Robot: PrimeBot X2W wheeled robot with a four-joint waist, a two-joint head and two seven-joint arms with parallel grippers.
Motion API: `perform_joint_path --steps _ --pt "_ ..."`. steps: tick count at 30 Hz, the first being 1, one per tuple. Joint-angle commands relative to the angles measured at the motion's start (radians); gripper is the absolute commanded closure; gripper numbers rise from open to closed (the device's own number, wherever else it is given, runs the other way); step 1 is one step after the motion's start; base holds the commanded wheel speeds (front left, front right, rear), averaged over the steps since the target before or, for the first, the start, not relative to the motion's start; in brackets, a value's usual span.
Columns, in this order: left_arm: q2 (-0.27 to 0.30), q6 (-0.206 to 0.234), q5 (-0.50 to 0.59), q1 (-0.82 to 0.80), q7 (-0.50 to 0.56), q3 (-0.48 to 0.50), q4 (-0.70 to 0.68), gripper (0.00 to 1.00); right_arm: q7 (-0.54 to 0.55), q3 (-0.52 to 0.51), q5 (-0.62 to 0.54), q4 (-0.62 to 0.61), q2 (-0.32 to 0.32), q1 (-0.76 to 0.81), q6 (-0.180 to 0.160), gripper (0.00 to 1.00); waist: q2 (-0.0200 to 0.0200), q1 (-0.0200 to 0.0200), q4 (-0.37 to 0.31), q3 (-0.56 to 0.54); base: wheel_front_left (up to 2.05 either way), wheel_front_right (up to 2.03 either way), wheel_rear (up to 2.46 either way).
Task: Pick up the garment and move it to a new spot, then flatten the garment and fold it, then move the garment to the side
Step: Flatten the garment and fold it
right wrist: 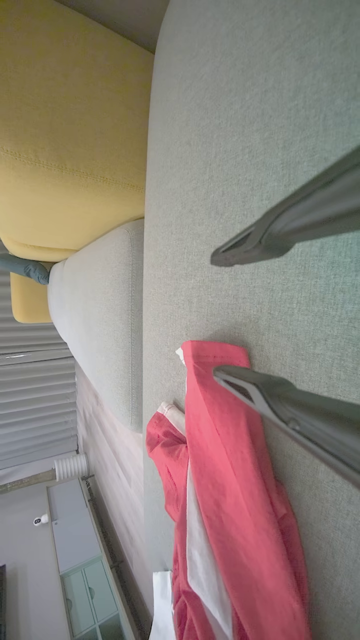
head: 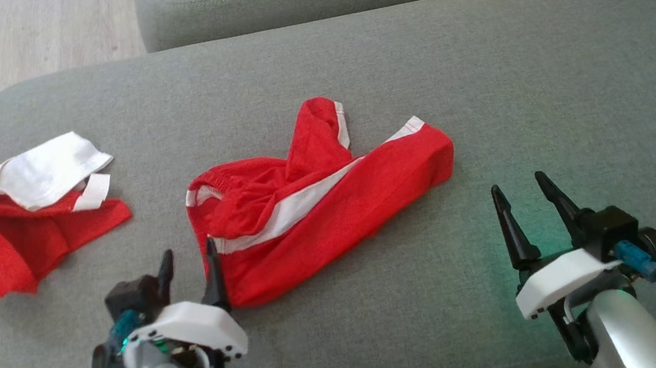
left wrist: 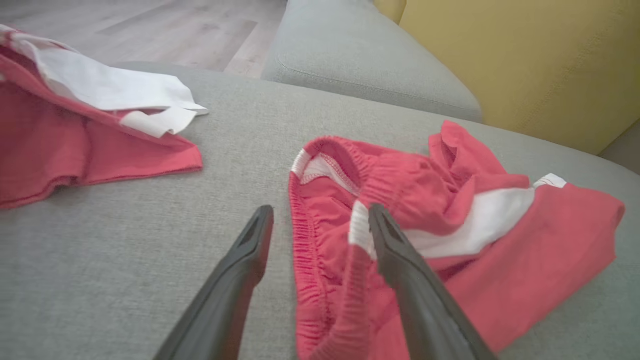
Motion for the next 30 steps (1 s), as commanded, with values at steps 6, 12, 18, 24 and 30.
perform_joint_path --steps 6,12,18,24,30 --pt "0.002 -0.033 0.068 0.009 -0.013 0.075 -0.096 0.0 -0.007 0.026 0.023 0.006 0.012 -0.06 0.007 0.0 0.0 0.0001 0.037 0.027 0.0 0.0 0.0" --pt "0.001 -0.048 0.057 0.001 -0.013 0.02 -0.134 0.0 0.003 0.027 0.089 0.116 0.003 -0.174 0.007 0.0 0.0 0.0001 0.108 0.073 0.0 0.0 0.0" --pt "0.0 -0.042 0.05 -0.007 -0.013 -0.026 -0.146 0.0 0.036 0.025 0.165 0.236 -0.02 -0.28 0.007 0.0 0.0 0.0001 0.177 0.104 0.0 0.0 0.0" --pt "0.0 -0.039 0.044 -0.006 -0.013 -0.037 -0.152 0.0 0.051 0.002 0.235 0.335 -0.029 -0.329 0.007 0.0 0.0 0.0001 0.207 0.11 0.0 0.0 0.0" --pt "0.0 -0.037 0.04 -0.006 -0.013 -0.036 -0.167 0.0 0.034 0.064 0.294 0.356 -0.036 -0.334 0.007 0.6 0.0 0.0001 0.208 0.105 0.0 0.0 0.0"
